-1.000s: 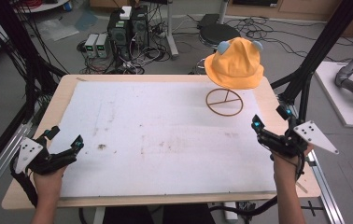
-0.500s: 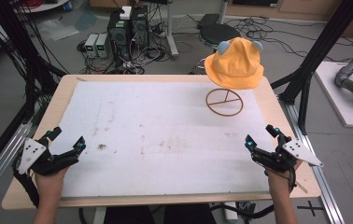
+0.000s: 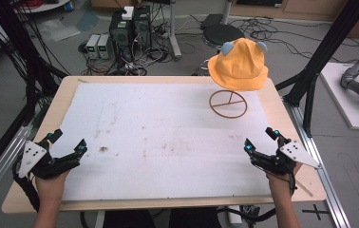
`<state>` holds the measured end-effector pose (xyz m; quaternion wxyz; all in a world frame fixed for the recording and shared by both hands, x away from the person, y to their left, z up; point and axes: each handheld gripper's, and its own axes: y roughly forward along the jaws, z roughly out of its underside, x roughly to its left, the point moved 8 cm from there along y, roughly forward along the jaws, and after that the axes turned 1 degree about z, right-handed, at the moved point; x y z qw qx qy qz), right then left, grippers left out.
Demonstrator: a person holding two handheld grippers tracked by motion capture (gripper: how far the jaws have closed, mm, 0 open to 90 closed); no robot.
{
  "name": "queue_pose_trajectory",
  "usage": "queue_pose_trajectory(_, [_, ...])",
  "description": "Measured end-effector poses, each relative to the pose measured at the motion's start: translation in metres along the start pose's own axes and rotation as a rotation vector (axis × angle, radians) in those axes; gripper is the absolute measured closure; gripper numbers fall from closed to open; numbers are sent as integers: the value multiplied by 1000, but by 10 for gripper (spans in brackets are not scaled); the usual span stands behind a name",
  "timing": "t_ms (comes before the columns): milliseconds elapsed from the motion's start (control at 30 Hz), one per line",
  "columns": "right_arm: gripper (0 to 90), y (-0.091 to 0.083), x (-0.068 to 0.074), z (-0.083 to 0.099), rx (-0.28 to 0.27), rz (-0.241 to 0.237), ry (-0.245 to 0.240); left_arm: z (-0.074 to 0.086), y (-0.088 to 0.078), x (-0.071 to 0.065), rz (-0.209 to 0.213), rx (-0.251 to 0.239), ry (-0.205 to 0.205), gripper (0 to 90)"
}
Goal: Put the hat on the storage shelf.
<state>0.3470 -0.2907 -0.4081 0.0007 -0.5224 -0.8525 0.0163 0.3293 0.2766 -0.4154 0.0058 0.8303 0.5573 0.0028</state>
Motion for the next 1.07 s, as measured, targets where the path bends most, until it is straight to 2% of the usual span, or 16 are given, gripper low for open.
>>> queue_pose_trajectory(733, [126,-4,-6,0,-7,37,16,0,2,-3,12,4,-2,103])
queue_pose_trajectory(1067, [126,-4,-7,1,-6,38,20,1,2,-2,11,8,1,103])
